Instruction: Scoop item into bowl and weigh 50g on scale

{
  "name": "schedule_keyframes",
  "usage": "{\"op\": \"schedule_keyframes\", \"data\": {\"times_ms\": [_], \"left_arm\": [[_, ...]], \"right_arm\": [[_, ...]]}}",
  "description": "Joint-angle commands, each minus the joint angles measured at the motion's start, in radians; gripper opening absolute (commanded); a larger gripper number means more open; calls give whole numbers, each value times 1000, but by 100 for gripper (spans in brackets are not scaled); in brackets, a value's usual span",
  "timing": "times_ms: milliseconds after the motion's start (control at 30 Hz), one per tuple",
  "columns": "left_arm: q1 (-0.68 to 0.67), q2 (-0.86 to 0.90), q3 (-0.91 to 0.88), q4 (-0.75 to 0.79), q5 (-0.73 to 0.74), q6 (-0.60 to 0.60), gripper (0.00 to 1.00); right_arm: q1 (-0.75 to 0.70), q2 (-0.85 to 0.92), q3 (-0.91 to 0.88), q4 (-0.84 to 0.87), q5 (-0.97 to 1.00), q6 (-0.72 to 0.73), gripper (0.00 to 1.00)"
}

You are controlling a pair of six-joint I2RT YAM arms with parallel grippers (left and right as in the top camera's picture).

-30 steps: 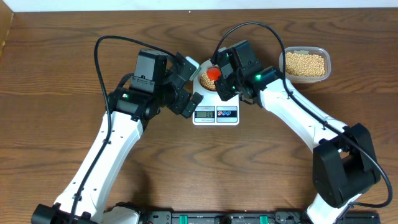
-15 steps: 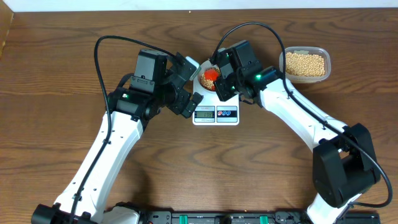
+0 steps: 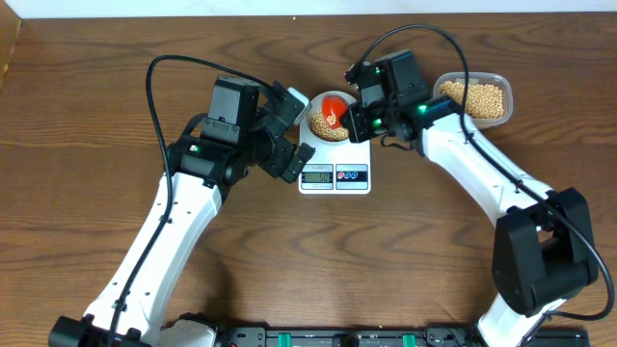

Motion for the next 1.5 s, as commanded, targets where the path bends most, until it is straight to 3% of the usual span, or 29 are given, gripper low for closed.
{"op": "schedule_keyframes", "data": {"times_ms": [0, 233, 1033, 1467], "left_arm": [[0, 8, -2, -1, -6, 2, 98], [0, 8, -2, -1, -6, 2, 98], [0, 8, -2, -1, -6, 2, 98], [0, 8, -2, -1, -6, 2, 98]], "right_arm": [[-25, 19, -6, 19, -83, 57, 1], [-68, 19, -6, 58, -204, 76, 1], [-69, 19, -6, 54, -204, 62, 1], [-28, 19, -7, -24, 11, -51, 1]]}}
